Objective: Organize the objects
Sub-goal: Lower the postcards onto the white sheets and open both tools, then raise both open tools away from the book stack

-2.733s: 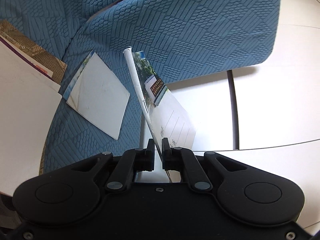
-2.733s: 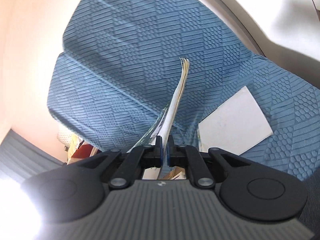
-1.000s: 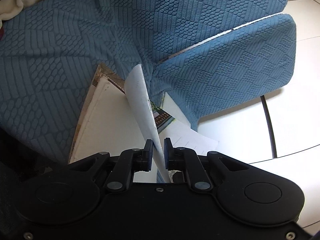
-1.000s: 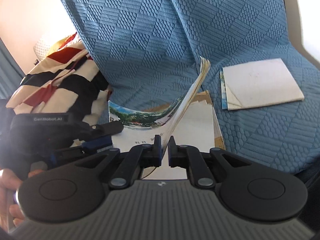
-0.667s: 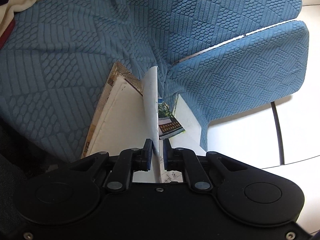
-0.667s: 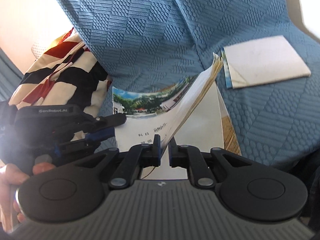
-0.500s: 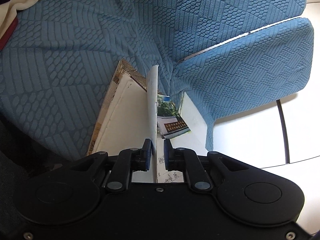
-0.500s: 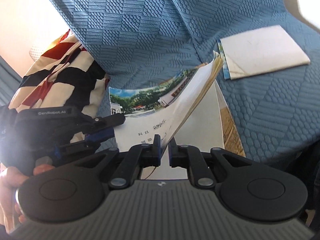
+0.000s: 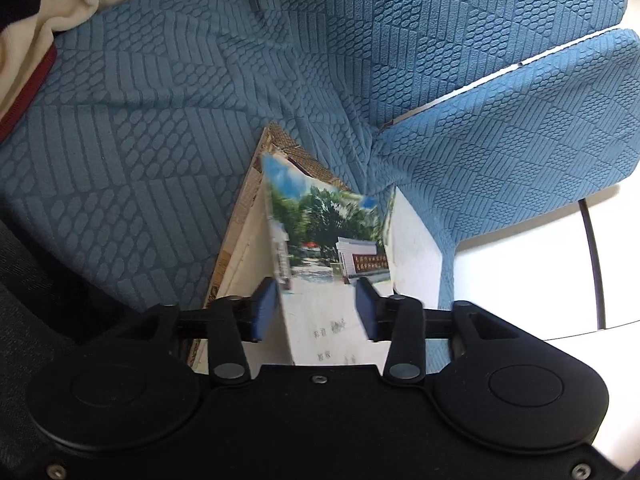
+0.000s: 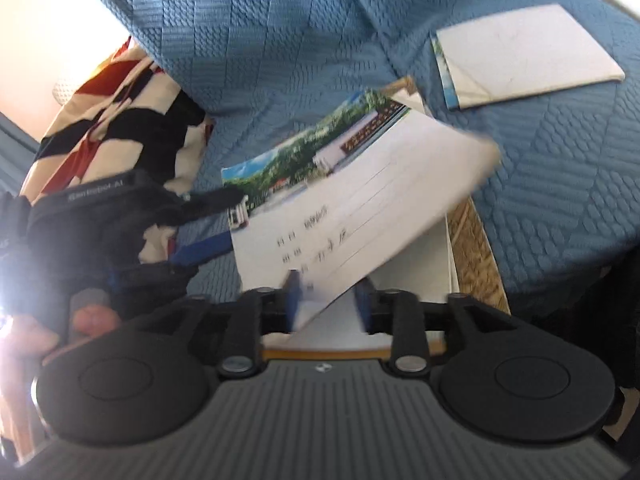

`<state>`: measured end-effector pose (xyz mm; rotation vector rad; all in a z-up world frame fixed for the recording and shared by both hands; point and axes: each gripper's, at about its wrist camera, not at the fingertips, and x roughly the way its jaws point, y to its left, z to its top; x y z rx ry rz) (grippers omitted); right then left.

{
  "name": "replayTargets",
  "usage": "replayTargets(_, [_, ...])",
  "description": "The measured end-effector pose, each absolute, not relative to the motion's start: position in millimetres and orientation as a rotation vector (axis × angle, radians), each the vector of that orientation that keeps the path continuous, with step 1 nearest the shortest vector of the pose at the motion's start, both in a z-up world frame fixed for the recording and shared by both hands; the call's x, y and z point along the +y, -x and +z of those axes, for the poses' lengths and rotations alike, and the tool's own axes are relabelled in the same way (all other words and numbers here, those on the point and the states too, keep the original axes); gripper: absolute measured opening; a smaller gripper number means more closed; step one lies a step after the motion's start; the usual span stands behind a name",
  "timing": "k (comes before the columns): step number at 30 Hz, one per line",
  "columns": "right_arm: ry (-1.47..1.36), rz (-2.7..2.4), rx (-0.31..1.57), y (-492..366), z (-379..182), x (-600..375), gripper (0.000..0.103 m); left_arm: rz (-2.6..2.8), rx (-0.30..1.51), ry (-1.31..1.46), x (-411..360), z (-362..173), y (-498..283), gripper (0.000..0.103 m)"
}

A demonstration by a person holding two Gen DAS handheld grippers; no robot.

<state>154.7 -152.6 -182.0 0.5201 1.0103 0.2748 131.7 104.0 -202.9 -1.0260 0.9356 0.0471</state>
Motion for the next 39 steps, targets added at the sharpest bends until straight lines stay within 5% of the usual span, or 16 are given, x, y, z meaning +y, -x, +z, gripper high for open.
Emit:
replayTargets(2, [-0.503, 0.284, 1.022, -150.7, -180.0, -154.5, 0.06, 0.055, 0.936, 1.014, 104.3, -201.7, -131.1, 0.046])
replayTargets(5, [-0.486, 0.305, 1.024, -146.4, -173.4, -159.3, 0.063, 0.063, 0.936, 0.992, 102.8, -199.7, -131.6, 0.048])
replayTargets(27, [-0.195, 0.277, 0.912, -222.9, -178.1, -198.8, 0.063, 0.079, 0.977, 0.766, 68.1, -199.3, -134.7, 0.039])
replayTargets(31, [-0.25, 0.256, 0.958, -227.6, -187.1, -201.6, 0.06, 0.125, 0.986, 0.703, 64.1, -198.4, -130.5, 0.039])
replayTargets(35, [-0.214, 0.241, 0.97, -226.2, -189.8, -200.6, 0.042, 0.125, 0.985, 0.668, 62.6, -197.5, -130.3, 0.038])
replayTargets(39, [-0.202, 0.25, 0.975, -222.5, -190.4, -198.2, 0.038, 0.1, 0.992, 0.643, 56.6, -196.9, -135.8, 0.038])
